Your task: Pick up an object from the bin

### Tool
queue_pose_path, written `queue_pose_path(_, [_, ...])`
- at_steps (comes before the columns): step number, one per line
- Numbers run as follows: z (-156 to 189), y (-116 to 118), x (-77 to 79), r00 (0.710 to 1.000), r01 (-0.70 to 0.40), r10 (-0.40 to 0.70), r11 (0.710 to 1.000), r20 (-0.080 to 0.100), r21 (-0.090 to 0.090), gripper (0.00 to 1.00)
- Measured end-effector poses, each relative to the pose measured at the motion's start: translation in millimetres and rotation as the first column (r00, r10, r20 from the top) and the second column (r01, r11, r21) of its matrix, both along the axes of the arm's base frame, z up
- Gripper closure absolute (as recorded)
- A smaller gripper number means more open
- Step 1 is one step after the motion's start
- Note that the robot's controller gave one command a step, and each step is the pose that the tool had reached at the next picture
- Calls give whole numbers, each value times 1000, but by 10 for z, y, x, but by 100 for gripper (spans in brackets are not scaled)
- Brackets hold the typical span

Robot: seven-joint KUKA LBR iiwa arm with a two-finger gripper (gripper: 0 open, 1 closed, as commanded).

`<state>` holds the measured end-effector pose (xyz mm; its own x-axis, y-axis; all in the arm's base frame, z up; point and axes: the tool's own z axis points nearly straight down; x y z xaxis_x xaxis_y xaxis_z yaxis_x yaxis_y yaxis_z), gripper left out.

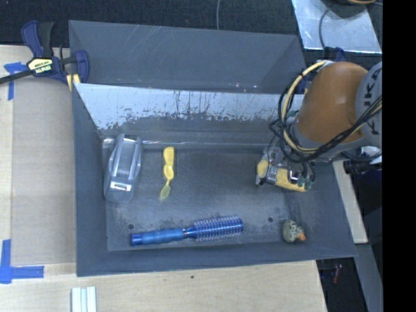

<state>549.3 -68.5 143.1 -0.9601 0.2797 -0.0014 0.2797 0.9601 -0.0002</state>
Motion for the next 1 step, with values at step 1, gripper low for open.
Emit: queue_pose_path(1, [575, -29, -117, 998, 55, -55, 998, 5, -1, 100])
